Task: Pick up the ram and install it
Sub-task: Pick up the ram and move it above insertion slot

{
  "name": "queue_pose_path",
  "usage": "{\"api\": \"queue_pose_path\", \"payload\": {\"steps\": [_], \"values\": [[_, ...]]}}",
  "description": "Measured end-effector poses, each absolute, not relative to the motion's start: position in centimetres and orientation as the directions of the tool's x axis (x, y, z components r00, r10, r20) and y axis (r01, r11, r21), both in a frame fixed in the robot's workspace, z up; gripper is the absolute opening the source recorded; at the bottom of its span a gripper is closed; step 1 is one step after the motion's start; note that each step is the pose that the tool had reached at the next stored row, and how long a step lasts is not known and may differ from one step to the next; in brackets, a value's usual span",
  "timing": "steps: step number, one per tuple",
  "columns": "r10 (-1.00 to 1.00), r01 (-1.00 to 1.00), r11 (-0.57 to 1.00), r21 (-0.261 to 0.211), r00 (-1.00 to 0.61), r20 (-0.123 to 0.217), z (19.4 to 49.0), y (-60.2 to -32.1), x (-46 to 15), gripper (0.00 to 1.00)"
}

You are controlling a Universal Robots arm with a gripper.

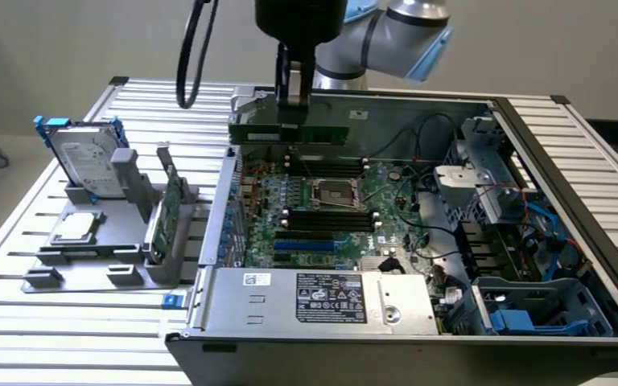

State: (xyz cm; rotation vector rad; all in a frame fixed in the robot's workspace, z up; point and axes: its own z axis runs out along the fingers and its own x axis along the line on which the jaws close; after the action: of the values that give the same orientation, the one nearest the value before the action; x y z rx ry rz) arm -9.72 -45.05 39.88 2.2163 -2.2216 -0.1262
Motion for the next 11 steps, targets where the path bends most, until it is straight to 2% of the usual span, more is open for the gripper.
{"api": "queue_pose_path", "payload": {"steps": [11], "values": [[-0.998,-0.998,0.033,0.059,-0.036,-0.056,37.9,-44.9,-6.3,0.14]]}}
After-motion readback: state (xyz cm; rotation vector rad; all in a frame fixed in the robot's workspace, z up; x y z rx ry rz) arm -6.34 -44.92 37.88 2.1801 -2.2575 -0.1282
